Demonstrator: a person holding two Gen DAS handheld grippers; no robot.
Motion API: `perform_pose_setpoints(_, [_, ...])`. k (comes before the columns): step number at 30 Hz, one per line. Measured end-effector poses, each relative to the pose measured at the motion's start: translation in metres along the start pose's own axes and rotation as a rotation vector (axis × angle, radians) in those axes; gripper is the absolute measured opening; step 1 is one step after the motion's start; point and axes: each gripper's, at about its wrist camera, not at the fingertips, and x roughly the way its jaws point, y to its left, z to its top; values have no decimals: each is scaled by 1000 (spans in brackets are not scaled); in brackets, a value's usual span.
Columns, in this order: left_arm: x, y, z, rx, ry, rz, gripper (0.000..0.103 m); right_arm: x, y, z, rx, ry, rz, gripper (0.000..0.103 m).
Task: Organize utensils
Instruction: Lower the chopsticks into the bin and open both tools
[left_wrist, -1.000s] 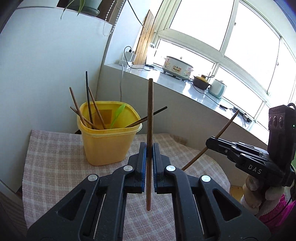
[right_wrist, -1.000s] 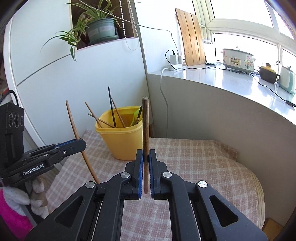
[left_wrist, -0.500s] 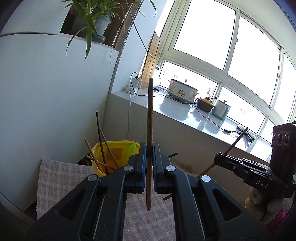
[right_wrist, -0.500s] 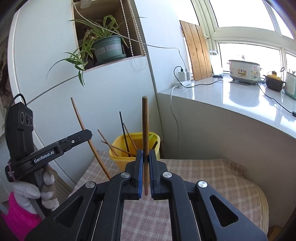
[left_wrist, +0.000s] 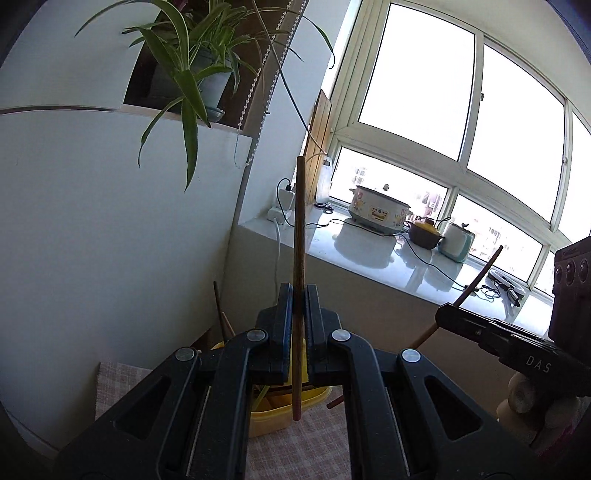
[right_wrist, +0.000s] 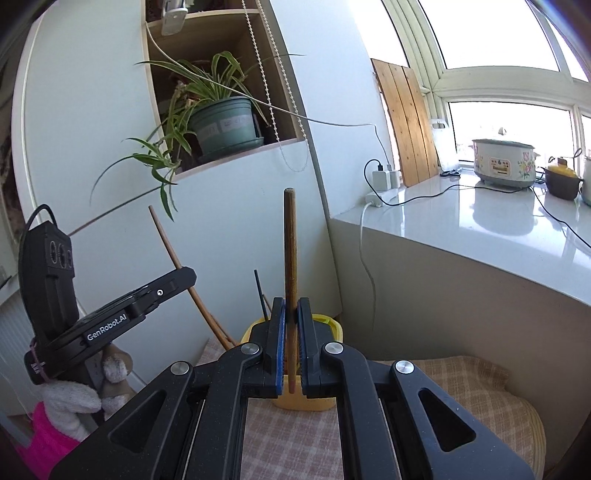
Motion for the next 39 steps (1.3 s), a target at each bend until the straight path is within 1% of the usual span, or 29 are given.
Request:
perform_pose_setpoints(5, [10, 5, 7, 6, -26, 30, 4, 14, 3, 9, -26, -28, -40, 5])
perform_pose_setpoints(9, [24, 8, 6, 18, -11, 44, 4, 33, 0, 10, -38, -14, -68, 5])
perform_pose_setpoints(16, [40, 10, -5, 42, 14, 74, 4, 62, -14, 8, -16, 24, -105, 5])
perform_pose_setpoints(22, [49, 13, -16, 46, 43, 84, 4, 81, -18, 2, -17, 68, -114, 5])
perform_pose_setpoints(29, [61, 13, -33, 42, 92, 81, 4, 95, -17, -8, -31, 120, -131, 5])
perform_pose_setpoints(39, [64, 21, -49, 11, 137, 76, 4, 103, -9, -20, -74, 153, -158, 5])
